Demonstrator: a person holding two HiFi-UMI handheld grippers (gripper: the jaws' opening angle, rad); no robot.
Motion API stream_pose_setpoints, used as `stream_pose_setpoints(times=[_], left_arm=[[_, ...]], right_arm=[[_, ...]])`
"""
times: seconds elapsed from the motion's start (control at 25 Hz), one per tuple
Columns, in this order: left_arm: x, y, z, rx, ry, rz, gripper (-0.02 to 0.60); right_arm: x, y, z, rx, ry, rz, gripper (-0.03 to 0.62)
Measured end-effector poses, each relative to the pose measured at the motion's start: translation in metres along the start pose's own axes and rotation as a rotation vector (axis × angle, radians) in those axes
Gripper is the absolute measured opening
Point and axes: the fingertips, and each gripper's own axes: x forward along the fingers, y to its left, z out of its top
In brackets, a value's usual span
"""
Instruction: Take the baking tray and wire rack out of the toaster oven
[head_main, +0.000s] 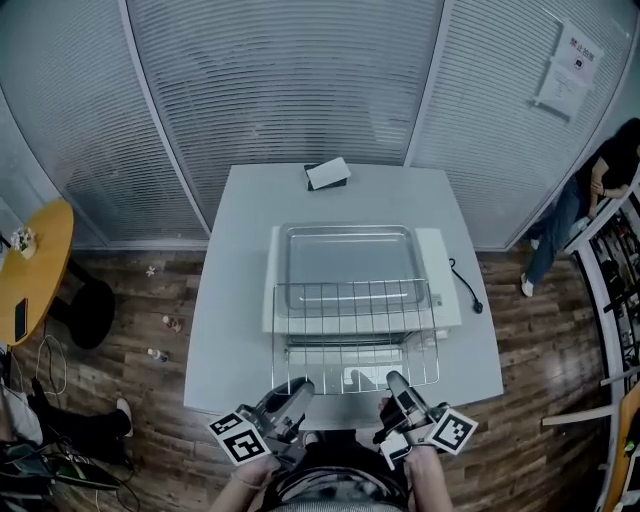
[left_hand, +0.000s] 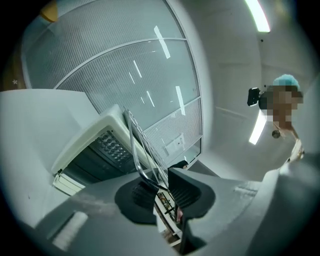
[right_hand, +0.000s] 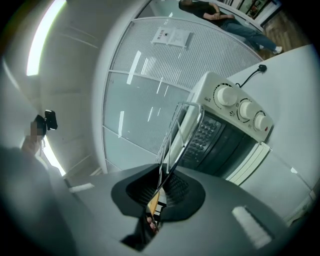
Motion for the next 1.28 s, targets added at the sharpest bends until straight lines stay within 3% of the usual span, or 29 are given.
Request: stream_pose_setpoints(times=[0.28, 0.44, 0.92, 1.08, 1.2, 1.28], left_arm=[[0.024, 0.011, 0.023, -0.073, -0.046, 0.042, 0.043], [0.034, 0.017, 0.033, -0.053, -0.051, 0.073, 0.043], [0.060, 0.030, 0.069, -0.099, -0.156, 0.088, 0.044], [0.057, 0.029, 0.075, -0.096, -0.221, 0.095, 0.073], [0.047, 0.027, 0.076, -0.052, -0.220, 0.108, 0.180], [0.034, 0.029, 0.076, 0.035, -0.207, 0.162, 0.260]], right_arm=[[0.030, -0.006, 0.023, 0.039, -0.007, -0.008, 0.015], [0.044, -0.009, 0.033, 0.035, 0.001, -0.010, 0.015], [0.077, -0.009, 0.060, -0.025, -0.004, 0.003, 0.032], [0.069, -0.003, 0.063, -0.010, 0.001, 0.046, 0.111], [0.054, -0.001, 0.060, -0.081, 0.014, 0.047, 0.223], [0.040, -0.004, 0.058, -0.186, 0.021, 0.007, 0.290]])
